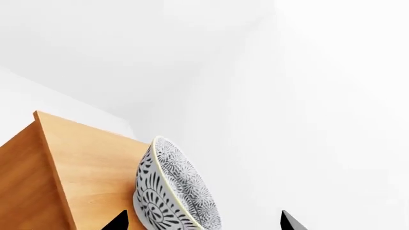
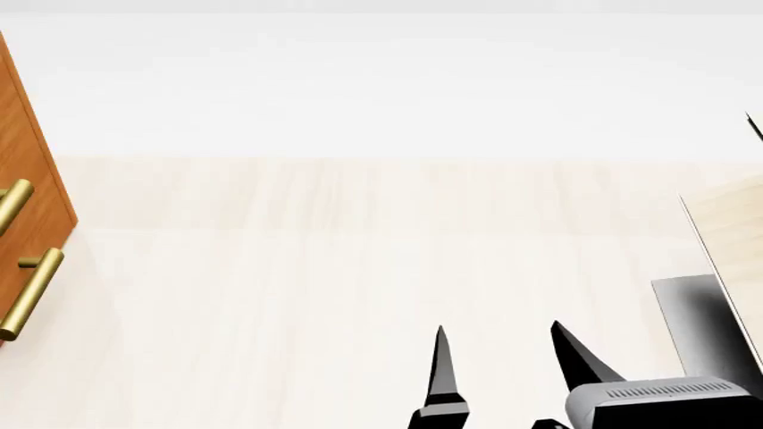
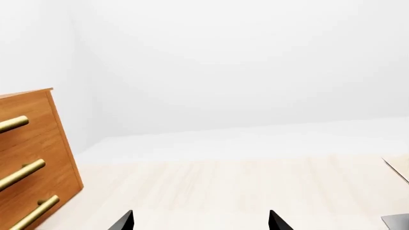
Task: Close the top drawer of the cabinet and put the bowl on top of it.
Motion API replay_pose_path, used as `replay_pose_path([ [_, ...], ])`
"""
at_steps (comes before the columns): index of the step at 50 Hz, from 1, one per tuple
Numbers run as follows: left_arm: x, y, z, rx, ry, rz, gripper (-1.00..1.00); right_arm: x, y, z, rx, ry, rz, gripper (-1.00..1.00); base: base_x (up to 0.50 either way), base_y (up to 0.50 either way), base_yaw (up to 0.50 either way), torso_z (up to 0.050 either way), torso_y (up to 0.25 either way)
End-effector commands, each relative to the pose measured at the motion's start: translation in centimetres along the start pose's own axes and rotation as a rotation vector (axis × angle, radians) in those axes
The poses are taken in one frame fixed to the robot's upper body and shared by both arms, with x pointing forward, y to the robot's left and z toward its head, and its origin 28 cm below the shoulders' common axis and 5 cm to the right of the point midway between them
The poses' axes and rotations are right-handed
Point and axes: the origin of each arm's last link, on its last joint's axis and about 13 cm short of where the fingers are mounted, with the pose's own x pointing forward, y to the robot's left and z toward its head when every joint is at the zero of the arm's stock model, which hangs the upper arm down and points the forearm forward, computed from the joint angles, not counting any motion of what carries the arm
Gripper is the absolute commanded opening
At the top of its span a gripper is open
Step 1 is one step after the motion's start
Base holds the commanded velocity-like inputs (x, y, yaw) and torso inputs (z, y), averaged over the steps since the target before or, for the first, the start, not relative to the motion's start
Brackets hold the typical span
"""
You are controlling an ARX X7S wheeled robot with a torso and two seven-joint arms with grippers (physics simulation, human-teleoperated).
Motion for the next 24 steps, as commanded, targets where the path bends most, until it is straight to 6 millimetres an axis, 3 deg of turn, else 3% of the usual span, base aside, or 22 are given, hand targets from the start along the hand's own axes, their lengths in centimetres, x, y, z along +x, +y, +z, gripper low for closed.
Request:
replay_pose_path([
  [1, -3.0, -0.1, 0.4, -0.017, -0.033, -0.081, 1.0, 0.0, 0.0, -0.1, 0.001, 0.002, -0.001, 1.0, 0.0, 0.0, 0.0, 0.0, 0.0],
  [9, -4.7, -0.5, 0.3, -0.007, -0.027, -0.144, 1.0, -0.2, -0.1, 0.2, 0.0, -0.003, -0.009, 1.0, 0.0, 0.0, 0.0, 0.0, 0.0],
  [24, -8.7, 0.7, 0.4, -0.027, -0.021, -0.268, 1.0, -0.7, -0.3, 0.1, 0.008, -0.007, -0.018, 1.0, 0.0, 0.0, 0.0, 0.0, 0.0],
])
